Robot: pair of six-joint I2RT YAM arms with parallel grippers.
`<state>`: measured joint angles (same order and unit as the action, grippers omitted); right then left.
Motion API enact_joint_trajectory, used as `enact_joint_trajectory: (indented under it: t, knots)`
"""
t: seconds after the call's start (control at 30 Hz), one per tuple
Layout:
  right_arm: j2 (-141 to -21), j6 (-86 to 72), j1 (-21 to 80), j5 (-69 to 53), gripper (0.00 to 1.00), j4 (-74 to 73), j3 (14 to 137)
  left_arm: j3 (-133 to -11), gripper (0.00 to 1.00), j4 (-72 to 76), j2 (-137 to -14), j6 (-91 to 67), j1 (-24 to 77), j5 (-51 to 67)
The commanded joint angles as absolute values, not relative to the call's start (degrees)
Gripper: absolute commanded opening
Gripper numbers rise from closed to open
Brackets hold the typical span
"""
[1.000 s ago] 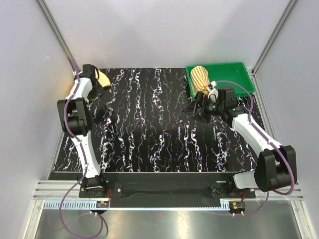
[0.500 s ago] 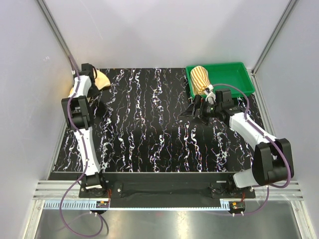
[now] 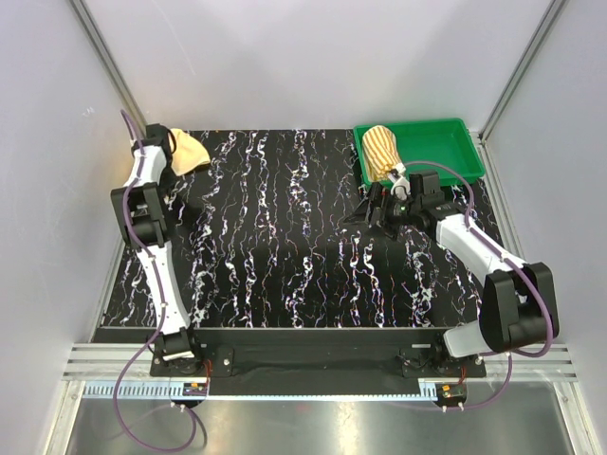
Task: Roll the towels
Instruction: Move the towel to the center of the board
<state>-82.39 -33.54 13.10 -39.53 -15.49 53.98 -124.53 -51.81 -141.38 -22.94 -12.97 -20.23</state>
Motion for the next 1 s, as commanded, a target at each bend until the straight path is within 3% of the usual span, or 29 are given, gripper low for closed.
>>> enact_joint_trajectory:
  t: [0.0,0.13,0.3,0.43,0.47,0.57,0.7,0.87,0.97]
  knots:
    - [-78.49,-31.20,13.62,-37.01,1.00,-18.27,55.19,-120.52,0.00,-52.65,-130.10,-23.72,-10.29,-17.05]
    - [-73.75,-29.27,13.62,-34.20,1.00,-24.86,58.09,-110.84,0.00,-54.40,-115.52,-24.17,-2.04,-18.54]
    - [-66.29,-27.60,13.62,-29.37,1.00,-33.46,60.47,-105.04,0.00,-59.94,-102.14,-26.71,16.14,-21.19]
    - [-61.71,-27.07,13.62,-26.64,1.00,-38.93,60.38,-101.17,0.19,-62.67,-100.81,-29.70,26.70,-14.01]
    - [-60.83,-27.07,13.71,-25.15,1.00,-39.98,60.12,-98.20,0.52,-61.01,-100.64,-30.49,30.72,-12.32]
    - [-58.01,-26.89,13.62,-22.25,1.00,-43.76,58.80,-94.40,0.87,-58.19,-100.37,-31.81,37.15,-11.07]
    - [-54.85,-27.94,13.62,-20.04,1.00,-45.88,55.56,-90.10,0.99,-55.46,-100.11,-32.70,38.58,-7.39]
    - [-53.79,-29.18,13.62,-21.79,1.00,-42.11,50.64,-90.61,0.99,-55.54,-97.65,-30.85,37.80,-10.80]
    - [-56.68,-30.14,13.62,-29.68,1.00,-33.95,46.15,-91.14,0.99,-55.64,-98.00,-29.18,33.86,-11.69]
